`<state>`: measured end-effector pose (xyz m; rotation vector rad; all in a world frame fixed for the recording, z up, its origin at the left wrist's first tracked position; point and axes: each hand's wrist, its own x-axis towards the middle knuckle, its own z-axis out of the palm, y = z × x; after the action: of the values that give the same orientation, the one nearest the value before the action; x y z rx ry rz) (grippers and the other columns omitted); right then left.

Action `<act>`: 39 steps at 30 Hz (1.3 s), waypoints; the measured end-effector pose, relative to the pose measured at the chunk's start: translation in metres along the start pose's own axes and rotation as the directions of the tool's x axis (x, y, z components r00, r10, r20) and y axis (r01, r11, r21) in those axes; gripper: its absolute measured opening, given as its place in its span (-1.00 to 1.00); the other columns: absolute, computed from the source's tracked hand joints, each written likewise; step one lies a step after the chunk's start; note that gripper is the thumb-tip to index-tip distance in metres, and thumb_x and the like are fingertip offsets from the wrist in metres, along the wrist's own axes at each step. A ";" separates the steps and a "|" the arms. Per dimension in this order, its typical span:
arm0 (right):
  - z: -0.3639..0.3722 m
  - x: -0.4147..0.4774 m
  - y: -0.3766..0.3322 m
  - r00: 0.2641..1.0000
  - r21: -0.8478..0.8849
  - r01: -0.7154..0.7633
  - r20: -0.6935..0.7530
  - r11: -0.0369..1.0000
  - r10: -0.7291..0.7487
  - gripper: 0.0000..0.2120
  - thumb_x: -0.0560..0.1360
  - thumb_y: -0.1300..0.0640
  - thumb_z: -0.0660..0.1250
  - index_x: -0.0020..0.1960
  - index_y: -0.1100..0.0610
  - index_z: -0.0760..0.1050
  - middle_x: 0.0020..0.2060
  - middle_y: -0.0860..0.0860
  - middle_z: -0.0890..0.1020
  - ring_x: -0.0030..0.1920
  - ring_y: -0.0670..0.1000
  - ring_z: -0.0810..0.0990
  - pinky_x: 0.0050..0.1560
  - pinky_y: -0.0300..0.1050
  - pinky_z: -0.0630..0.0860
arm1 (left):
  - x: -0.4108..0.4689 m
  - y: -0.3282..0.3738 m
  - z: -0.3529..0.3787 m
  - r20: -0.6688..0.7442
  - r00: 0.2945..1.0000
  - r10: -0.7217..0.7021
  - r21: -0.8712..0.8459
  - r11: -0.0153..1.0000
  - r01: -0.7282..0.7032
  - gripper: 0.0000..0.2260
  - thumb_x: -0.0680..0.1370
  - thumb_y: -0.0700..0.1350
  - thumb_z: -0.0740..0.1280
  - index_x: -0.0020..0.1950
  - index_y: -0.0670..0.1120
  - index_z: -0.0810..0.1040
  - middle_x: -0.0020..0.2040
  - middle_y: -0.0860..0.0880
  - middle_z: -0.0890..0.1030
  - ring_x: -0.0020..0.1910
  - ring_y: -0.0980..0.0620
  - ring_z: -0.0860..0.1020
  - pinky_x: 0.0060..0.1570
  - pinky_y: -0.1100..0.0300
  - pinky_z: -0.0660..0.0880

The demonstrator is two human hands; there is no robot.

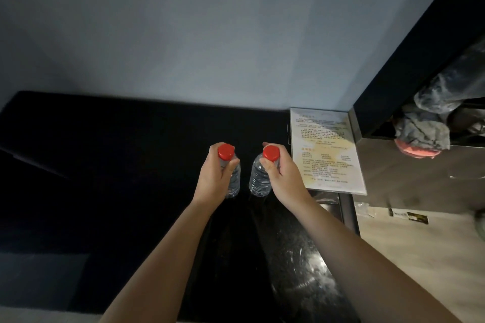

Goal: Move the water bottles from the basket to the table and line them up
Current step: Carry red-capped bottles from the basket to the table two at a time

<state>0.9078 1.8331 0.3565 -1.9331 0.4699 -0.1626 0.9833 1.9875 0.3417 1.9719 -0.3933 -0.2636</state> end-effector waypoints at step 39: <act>-0.328 -0.454 0.220 0.723 0.269 -0.508 -0.383 0.818 0.575 -0.59 0.58 -0.03 0.26 0.38 0.05 0.37 0.31 0.06 0.48 0.28 0.04 0.47 0.16 -0.13 0.36 | -0.321 0.164 0.323 0.460 0.874 -0.155 0.202 0.977 0.068 -0.44 0.55 0.03 0.34 0.49 -0.05 0.21 0.40 -0.05 0.40 0.32 -0.02 0.42 0.26 0.13 0.38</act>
<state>0.3320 1.6587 0.3359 -1.5247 1.2889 -0.2532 0.5470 1.7787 0.3586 2.1003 -0.6352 -0.8225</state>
